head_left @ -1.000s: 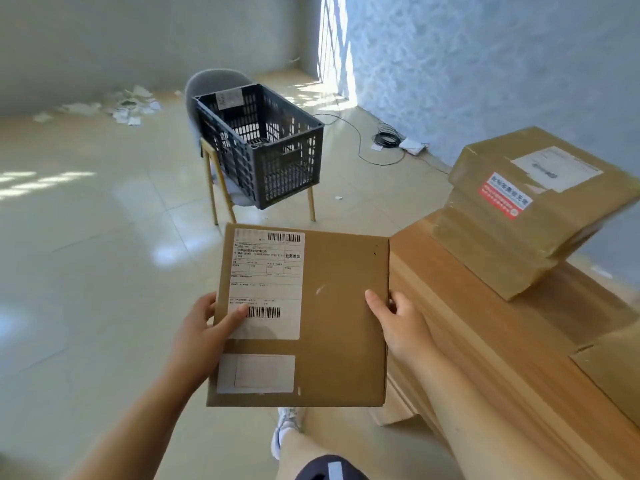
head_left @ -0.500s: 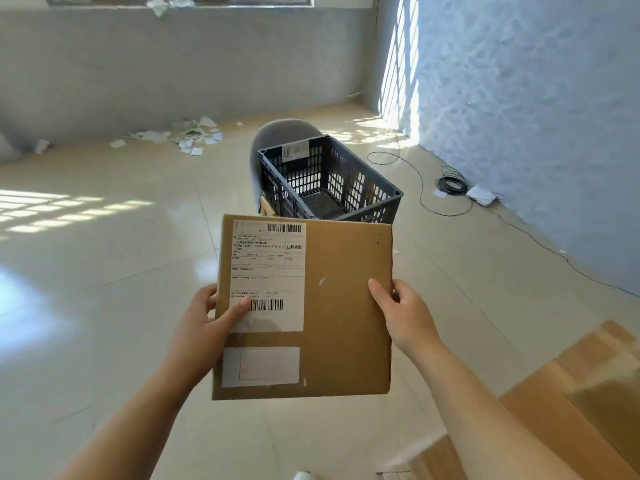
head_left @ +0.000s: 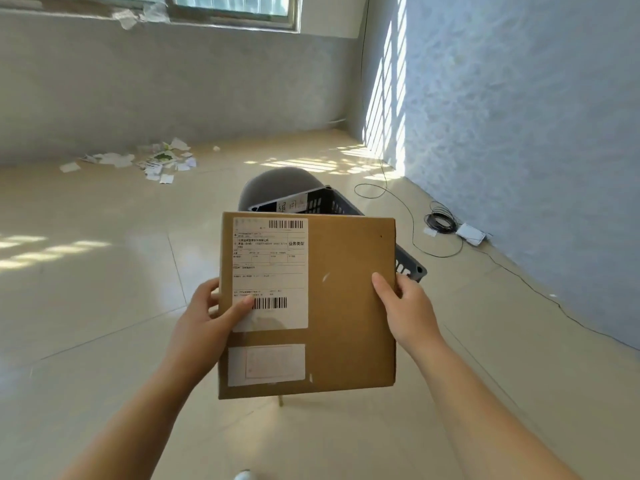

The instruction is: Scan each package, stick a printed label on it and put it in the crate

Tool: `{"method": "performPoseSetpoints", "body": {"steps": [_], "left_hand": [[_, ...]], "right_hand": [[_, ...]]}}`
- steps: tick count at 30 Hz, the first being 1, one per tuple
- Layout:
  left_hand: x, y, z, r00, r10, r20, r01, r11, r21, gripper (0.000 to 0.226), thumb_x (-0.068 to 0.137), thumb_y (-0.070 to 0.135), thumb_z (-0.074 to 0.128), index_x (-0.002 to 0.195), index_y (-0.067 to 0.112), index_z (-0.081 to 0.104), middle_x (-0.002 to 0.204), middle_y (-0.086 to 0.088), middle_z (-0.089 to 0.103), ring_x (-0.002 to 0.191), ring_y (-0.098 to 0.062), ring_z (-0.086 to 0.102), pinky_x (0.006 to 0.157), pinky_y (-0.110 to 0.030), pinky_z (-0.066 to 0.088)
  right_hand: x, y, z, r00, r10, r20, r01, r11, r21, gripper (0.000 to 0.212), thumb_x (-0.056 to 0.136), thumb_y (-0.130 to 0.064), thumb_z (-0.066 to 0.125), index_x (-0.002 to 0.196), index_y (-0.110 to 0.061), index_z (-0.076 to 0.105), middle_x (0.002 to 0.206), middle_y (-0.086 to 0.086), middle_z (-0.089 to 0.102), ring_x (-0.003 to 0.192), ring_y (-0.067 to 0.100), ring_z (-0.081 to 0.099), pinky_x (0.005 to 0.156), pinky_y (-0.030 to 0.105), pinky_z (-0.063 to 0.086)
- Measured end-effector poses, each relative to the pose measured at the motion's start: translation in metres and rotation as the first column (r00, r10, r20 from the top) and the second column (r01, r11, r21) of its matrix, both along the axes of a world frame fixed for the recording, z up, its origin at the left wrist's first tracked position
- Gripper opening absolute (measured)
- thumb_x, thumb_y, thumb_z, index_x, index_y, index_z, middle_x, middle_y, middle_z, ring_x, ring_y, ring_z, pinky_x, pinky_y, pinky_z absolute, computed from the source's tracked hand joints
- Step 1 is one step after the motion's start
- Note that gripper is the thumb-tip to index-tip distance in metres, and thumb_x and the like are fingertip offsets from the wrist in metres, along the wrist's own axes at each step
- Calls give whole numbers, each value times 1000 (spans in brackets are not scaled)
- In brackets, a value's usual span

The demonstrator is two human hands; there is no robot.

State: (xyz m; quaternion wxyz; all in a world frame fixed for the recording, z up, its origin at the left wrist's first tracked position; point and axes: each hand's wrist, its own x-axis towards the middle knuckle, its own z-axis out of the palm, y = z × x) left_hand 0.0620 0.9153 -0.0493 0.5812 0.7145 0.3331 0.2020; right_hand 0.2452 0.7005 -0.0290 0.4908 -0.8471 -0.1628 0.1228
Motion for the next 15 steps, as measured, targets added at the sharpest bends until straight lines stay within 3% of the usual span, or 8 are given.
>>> {"method": "performPoseSetpoints", "body": {"steps": [4,7,11,15], "left_hand": [[67,54,13,997,-73,6,73,997,19,56,74,53,65,121,37,39,110,10,62,89,-7,63,59,-21,51],[118,83,22,992,-121,29,120,993,21,57,78,43,68,123,39,33,115,7,61,97,-14,62,64,-24,51],[185,107,25,986,-160,56,158,987,32,46,82,39,65,117,43,34,110,12,61,95,-7,61,62,-17,47],[247,120,12,995,-91,31,90,995,36,31,86,45,57,115,36,47,103,19,60,92,2,58,62,-13,44]], "right_hand": [[58,47,16,995,-85,50,84,996,11,31,92,-55,47,115,-35,50,106,-16,56,100,12,57,86,36,50],[104,72,23,985,-144,100,143,990,14,42,92,-53,48,126,-29,46,104,-17,51,99,11,53,84,32,46],[171,94,22,983,-150,101,147,988,37,39,93,-46,52,127,-29,45,109,-15,51,100,10,52,82,28,43],[243,113,9,988,-131,85,134,990,-31,40,89,-44,59,125,-27,53,120,-2,43,106,16,49,93,33,43]]}}
